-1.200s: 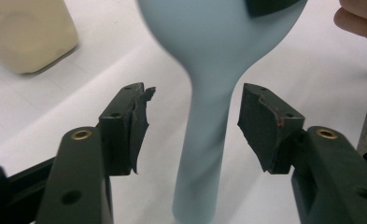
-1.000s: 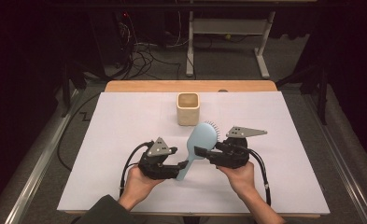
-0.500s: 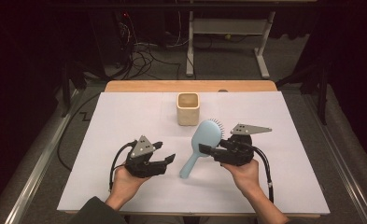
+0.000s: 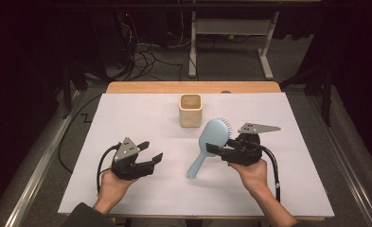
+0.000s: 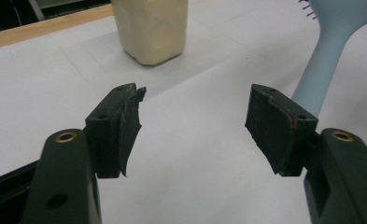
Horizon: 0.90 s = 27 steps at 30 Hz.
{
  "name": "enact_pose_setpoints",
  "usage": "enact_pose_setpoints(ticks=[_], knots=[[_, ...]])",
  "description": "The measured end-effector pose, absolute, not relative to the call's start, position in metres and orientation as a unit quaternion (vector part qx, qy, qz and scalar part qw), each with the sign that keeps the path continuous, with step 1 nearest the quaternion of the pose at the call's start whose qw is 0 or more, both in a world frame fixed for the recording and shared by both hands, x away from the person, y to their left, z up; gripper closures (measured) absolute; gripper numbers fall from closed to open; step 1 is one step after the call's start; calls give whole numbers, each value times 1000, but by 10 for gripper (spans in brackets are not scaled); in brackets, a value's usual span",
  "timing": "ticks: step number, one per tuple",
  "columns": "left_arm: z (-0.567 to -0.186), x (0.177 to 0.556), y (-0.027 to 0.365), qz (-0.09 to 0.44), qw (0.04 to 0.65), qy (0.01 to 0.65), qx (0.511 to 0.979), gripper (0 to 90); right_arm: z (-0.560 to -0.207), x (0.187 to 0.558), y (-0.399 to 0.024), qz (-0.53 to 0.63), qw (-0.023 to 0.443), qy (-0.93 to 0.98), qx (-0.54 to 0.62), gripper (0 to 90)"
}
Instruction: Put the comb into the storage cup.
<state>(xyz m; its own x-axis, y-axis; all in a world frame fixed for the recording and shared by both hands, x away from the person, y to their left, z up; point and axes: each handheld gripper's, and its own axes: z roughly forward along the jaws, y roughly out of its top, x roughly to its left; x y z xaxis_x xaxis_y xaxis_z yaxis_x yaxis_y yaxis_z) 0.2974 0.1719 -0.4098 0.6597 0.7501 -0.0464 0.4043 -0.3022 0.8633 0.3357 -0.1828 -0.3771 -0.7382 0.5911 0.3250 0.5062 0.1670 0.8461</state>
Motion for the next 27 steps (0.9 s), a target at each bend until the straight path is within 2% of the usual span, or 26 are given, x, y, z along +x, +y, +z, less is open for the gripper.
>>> enact_pose_setpoints(ticks=[19,23,27], knots=[[-426,293,207,202,463,394,768,354,-370,342,-193,526,49,766,368,554],[-429,293,212,181,462,413,764,364,-367,344,-196,527,49,763,370,553],[-434,292,216,186,462,417,761,359,-365,346,-199,524,51,763,375,553]])
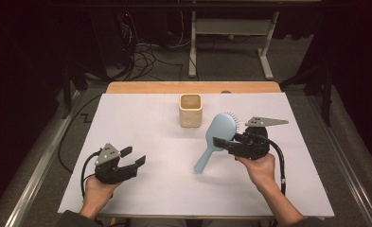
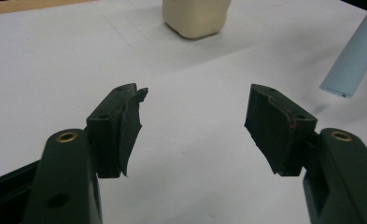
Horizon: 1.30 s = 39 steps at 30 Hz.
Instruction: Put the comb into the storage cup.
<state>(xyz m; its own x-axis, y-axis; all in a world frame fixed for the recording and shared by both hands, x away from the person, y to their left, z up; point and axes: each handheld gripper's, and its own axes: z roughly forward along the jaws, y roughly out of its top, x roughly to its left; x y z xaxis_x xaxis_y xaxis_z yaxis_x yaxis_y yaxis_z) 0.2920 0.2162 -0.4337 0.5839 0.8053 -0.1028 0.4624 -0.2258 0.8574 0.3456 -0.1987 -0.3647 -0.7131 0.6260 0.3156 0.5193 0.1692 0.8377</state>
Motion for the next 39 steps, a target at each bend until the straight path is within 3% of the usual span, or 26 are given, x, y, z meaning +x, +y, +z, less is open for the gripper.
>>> enact_pose_setpoints(ticks=[39], knots=[[-457,281,233,202,474,435,739,351,-339,368,-208,507,80,764,391,552]])
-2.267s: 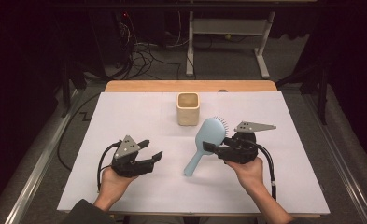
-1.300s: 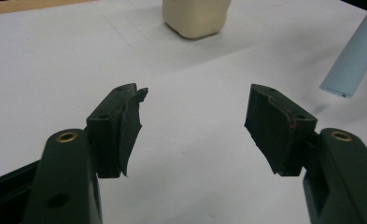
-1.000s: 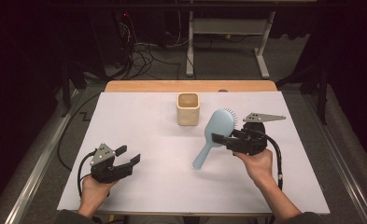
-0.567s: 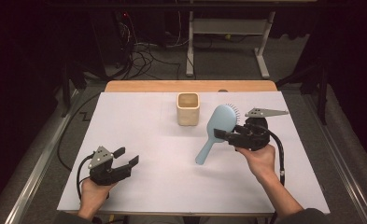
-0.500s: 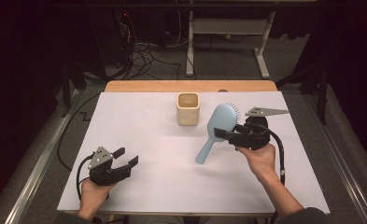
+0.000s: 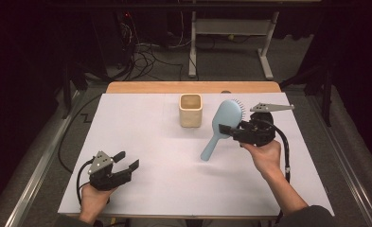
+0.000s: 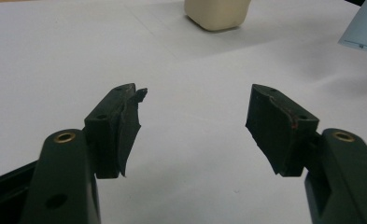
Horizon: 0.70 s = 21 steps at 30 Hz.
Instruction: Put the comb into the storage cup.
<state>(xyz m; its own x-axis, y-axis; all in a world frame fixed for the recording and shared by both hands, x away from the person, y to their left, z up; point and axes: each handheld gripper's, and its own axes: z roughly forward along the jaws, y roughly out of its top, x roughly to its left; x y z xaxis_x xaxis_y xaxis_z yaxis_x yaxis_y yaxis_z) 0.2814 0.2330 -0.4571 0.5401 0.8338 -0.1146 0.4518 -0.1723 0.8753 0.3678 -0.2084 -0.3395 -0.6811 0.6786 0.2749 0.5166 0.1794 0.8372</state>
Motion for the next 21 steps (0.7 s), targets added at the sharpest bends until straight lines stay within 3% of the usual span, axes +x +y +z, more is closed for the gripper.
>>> enact_pose_setpoints(ticks=[21], knots=[[-460,278,237,201,477,439,734,353,-327,388,-210,503,100,756,407,552]])
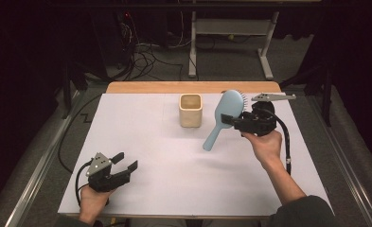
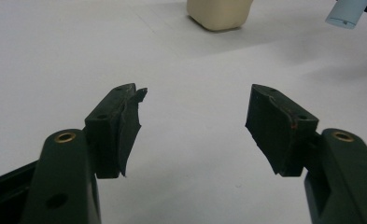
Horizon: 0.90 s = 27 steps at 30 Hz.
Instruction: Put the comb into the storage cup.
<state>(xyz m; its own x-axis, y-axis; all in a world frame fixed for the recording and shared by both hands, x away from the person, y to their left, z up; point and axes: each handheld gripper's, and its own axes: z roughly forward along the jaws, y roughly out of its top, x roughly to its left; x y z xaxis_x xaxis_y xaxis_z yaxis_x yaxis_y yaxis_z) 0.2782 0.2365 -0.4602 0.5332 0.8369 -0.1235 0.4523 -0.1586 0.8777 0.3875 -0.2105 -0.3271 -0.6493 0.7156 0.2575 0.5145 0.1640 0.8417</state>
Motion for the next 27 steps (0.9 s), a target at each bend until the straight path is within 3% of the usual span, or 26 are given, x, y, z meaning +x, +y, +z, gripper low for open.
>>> enact_pose_setpoints(ticks=[27], knots=[[-461,277,236,207,476,434,737,356,-309,413,-203,500,120,747,422,552]])
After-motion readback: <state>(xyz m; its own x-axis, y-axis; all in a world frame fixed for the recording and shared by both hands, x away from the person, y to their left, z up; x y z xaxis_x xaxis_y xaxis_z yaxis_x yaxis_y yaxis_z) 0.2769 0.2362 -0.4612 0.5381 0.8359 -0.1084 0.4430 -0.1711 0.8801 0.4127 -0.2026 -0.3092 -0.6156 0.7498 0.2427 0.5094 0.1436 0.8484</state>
